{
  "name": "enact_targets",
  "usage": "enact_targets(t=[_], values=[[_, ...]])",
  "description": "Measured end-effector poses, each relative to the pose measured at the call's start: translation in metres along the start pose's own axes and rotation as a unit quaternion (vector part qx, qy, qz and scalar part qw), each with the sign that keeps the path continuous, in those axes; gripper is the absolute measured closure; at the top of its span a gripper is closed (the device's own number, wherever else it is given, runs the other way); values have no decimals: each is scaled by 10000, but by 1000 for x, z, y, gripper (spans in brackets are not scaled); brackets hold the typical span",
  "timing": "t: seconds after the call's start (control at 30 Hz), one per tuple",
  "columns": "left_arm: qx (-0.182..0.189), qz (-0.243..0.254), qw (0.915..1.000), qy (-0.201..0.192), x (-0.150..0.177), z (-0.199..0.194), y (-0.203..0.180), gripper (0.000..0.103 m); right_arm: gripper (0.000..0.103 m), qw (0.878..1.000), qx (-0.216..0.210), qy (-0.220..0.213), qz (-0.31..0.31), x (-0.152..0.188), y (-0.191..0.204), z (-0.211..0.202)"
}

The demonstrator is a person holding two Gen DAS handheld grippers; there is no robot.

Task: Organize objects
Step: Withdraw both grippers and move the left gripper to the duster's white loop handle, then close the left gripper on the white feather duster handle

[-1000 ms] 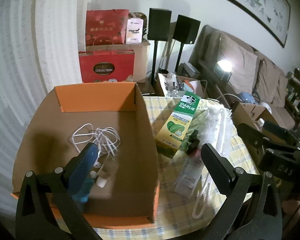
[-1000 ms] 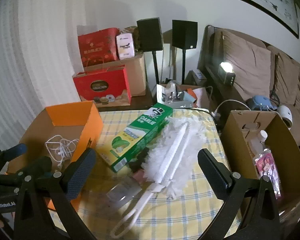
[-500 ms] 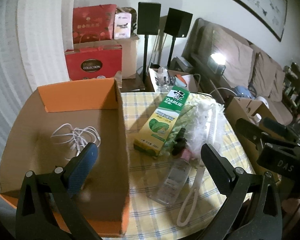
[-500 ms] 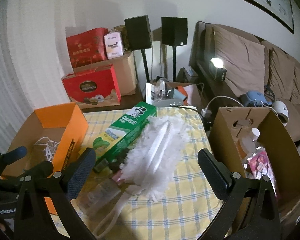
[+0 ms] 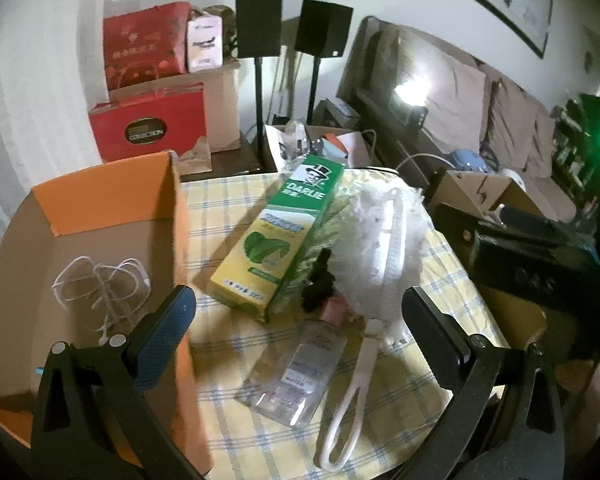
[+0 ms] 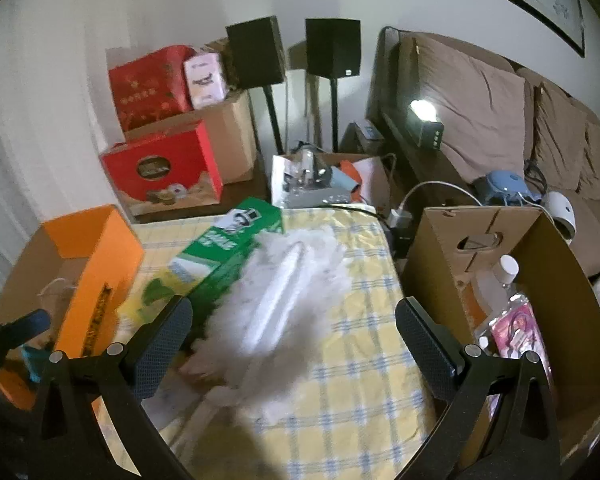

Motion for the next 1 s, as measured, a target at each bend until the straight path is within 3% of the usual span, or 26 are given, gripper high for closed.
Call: enact_targets(t=[0.53, 0.73, 0.87, 1.0], values=[[551, 245, 9967, 543, 31, 37, -32, 3, 0, 9983, -201, 469, 278, -9, -31, 53], [680, 434, 9944, 687, 50, 38, -42, 16, 0, 9972, -361, 576, 324, -3, -27, 62], [577, 658, 9927, 832, 59, 47, -51, 37, 0, 9967, -389, 621, 358, 1, -25, 66], [584, 739, 9913, 918, 61, 58, -58, 47, 0, 9962, -400, 662, 395, 5, -27, 67]])
Point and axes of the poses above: each gripper's, at about its wrist camera, not at the fingertips, and z roughly the way its jaws point, y to its left, x to its underside, the point moved 7 cm from there along z, roughly the way its jaws point, and after that the axes turned 8 degrees about y, right-handed, at the moved point
